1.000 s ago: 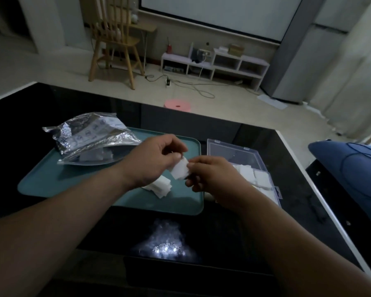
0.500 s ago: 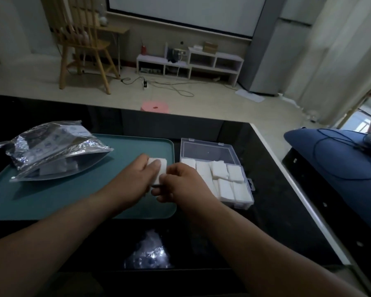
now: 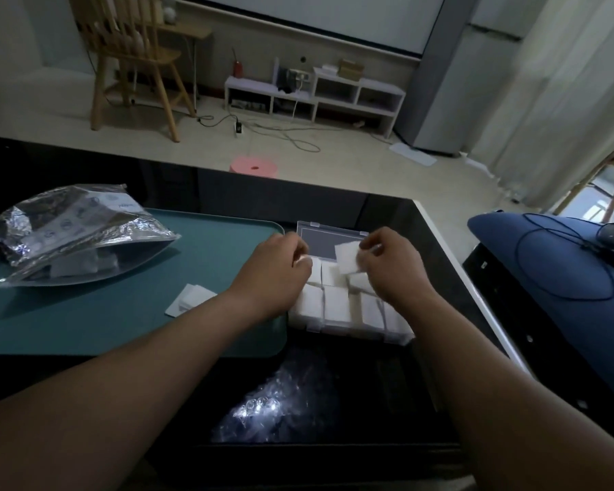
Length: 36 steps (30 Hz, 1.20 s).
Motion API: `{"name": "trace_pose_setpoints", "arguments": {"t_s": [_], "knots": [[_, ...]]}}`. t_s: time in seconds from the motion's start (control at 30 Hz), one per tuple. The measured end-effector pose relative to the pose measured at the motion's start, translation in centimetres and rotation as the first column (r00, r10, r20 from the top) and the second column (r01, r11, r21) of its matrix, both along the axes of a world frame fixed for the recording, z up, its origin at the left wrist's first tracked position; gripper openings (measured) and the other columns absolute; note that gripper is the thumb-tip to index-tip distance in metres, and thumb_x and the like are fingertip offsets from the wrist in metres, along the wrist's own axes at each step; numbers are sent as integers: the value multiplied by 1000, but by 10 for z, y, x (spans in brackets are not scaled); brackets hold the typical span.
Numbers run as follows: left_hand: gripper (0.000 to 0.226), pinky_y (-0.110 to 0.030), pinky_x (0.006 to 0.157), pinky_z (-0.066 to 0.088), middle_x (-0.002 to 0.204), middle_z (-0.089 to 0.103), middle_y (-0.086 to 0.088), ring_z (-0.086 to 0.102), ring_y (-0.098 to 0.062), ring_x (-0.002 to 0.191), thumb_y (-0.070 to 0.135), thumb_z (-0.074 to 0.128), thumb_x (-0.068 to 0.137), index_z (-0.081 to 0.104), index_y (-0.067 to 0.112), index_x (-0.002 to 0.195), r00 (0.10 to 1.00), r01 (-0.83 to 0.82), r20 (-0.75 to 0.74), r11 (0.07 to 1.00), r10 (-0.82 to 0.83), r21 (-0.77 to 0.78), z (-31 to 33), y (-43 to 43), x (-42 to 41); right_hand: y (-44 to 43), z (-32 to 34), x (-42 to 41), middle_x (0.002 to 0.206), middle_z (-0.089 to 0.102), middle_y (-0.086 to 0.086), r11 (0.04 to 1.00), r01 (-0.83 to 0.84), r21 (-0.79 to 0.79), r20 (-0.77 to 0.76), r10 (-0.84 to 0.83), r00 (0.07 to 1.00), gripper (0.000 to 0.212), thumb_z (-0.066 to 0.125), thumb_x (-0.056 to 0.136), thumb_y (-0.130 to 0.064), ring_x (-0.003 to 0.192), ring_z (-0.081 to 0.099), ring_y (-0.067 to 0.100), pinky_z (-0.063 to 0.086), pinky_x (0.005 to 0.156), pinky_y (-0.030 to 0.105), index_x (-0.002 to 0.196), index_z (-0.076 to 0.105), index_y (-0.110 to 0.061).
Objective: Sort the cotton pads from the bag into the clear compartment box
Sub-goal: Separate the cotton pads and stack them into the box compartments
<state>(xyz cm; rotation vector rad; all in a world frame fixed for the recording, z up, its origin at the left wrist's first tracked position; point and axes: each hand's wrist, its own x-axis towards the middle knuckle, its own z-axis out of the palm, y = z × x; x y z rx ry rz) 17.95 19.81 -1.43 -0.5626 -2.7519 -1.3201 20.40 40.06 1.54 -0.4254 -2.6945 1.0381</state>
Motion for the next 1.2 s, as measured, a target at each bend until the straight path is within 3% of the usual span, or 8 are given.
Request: {"name": "trace_pose_setpoints", "arguments": {"t_s": [0.13, 0.33, 0.47, 0.67, 0.87, 0.97, 1.1, 1.2], "knots": [[29, -44, 98, 45, 119, 55, -1, 49, -27, 115, 33, 53, 97, 60, 24, 124, 995, 43, -77, 956, -68, -289, -19, 4, 3, -7, -16, -10, 106, 70, -8, 982, -84, 169, 94, 68, 993, 13, 66, 100, -21, 93, 67, 12, 61, 87, 40, 110, 68, -28], [29, -45, 98, 44, 122, 52, 1, 47, -29, 114, 35, 56, 93, 60, 28, 121, 988, 38, -122, 924, -91, -382, -24, 4, 4, -9, -26, -16, 106, 68, -7, 951, -59, 303, 119, 23, 993, 19, 61, 98, -17, 90, 64, 12, 60, 82, 36, 111, 69, -29], [31, -44, 99, 43, 122, 50, 0, 46, -29, 114, 36, 56, 93, 60, 28, 123, 990, 38, -110, 923, -87, -383, -25, 6, 4, -10, -32, -19, 107, 67, -8, 956, -67, 287, 147, 25, 989, 17, 62, 97, -19, 96, 64, 15, 58, 81, 37, 109, 70, -29], [32, -43, 101, 42, 125, 50, 2, 45, -28, 117, 36, 56, 95, 60, 29, 126, 991, 38, -107, 923, -85, -382, -25, 4, 5, -15, -37, -21, 105, 70, -3, 896, -129, 424, 207, 43, 977, 14, 62, 94, -20, 92, 66, 19, 62, 83, 43, 102, 69, -28], [32, -43, 101, 42, 131, 53, 1, 46, -26, 122, 33, 52, 103, 58, 26, 134, 984, -4, -174, 955, -50, -297, -24, -1, 4, -12, -34, -18, 114, 64, -1, 870, -127, 476, 22, 133, 991, 15, 55, 103, -27, 108, 58, 19, 56, 92, 42, 110, 69, -24], [35, -46, 105, 40, 136, 53, 1, 44, -25, 127, 29, 52, 101, 57, 26, 136, 985, -19, -168, 961, -28, -275, -19, -10, 1, -13, -36, -10, 118, 60, -1, 806, -238, 542, 107, 214, 971, 23, 47, 107, -37, 113, 54, 21, 51, 97, 42, 120, 63, -26], [41, -48, 110, 38, 141, 52, -1, 44, -25, 130, 21, 52, 97, 56, 24, 138, 988, -35, -151, 961, -7, -273, -13, -31, 1, -19, -43, -1, 117, 57, 4, 693, -294, 659, 179, 235, 955, 25, 38, 110, -36, 106, 51, 25, 47, 94, 44, 117, 56, -21], [43, -49, 112, 37, 141, 52, -2, 44, -26, 132, 20, 50, 96, 57, 23, 138, 988, -71, -149, 962, 32, -263, -9, -54, 0, -29, -35, 0, 120, 58, 4, 753, -246, 611, 84, 247, 965, 31, 39, 108, -40, 112, 52, 27, 47, 96, 46, 123, 58, -21]]}}
